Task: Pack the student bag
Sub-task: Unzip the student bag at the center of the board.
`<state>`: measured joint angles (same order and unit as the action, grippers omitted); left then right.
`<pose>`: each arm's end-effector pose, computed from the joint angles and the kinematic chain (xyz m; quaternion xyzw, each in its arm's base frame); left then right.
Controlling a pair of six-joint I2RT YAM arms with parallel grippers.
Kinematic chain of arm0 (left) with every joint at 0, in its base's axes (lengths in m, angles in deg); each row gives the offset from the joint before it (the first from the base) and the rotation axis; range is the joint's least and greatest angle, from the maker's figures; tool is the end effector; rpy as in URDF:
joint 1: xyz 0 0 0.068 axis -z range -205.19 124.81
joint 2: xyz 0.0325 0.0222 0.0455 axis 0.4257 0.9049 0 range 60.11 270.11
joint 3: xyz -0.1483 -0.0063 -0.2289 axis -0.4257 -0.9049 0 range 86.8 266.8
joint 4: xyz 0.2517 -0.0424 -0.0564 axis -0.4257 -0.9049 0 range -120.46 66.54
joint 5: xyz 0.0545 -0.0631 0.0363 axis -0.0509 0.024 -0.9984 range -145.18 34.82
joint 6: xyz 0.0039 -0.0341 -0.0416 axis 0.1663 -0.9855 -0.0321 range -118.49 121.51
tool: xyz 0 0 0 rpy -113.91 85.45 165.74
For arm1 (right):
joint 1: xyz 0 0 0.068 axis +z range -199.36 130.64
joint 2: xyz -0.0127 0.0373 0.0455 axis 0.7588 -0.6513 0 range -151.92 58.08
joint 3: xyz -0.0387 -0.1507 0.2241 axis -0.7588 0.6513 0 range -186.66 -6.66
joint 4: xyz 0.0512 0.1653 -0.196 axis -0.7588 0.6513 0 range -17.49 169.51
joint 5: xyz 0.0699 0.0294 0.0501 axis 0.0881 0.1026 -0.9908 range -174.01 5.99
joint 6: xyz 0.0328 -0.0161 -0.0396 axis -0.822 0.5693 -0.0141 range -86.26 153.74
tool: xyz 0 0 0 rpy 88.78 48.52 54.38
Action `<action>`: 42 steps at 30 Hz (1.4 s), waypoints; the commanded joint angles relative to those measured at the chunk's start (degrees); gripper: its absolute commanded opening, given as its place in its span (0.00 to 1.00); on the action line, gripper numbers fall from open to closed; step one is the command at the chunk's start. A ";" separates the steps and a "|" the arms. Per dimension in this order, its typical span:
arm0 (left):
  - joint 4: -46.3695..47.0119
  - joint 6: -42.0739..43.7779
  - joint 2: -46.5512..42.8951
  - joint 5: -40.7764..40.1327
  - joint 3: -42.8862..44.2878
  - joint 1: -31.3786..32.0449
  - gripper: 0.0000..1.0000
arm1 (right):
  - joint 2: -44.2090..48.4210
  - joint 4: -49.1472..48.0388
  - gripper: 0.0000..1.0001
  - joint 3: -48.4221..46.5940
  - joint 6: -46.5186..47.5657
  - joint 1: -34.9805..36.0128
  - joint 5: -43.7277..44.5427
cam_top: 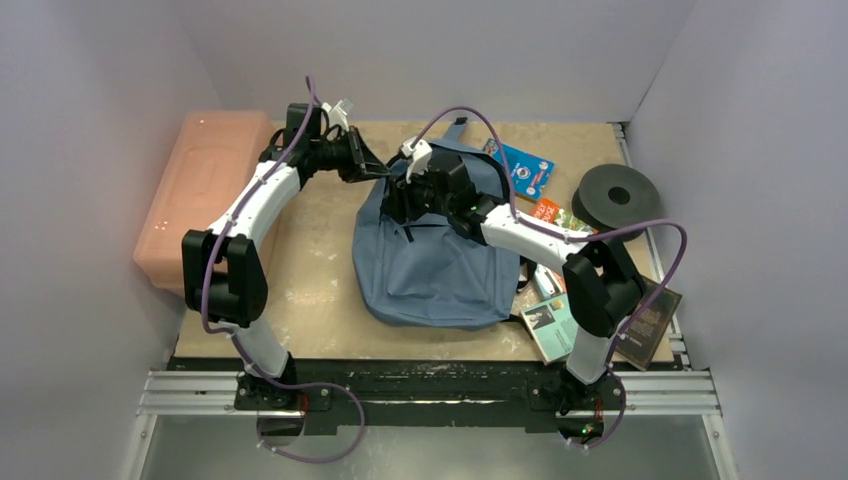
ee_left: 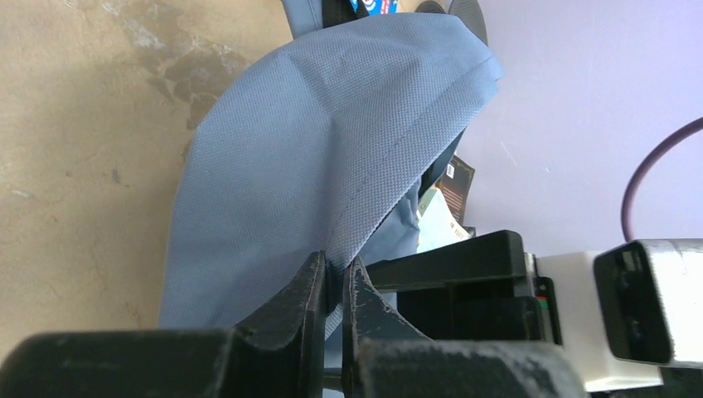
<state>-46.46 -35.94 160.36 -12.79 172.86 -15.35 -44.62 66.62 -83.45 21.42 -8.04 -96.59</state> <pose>0.3890 -0.0919 0.3108 -0.0431 0.8493 -0.4630 0.2499 0.3154 0.2877 0.2807 -0.2647 0.7727 0.3373 0.4682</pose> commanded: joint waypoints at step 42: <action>11.06 13.19 -30.66 -49.30 -29.82 19.23 0.40 | 13.44 0.02 0.00 2.82 -16.68 1.66 5.97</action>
<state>-37.63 -24.64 129.89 -56.77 140.29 3.38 -35.72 67.56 -78.01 3.39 -7.62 -92.43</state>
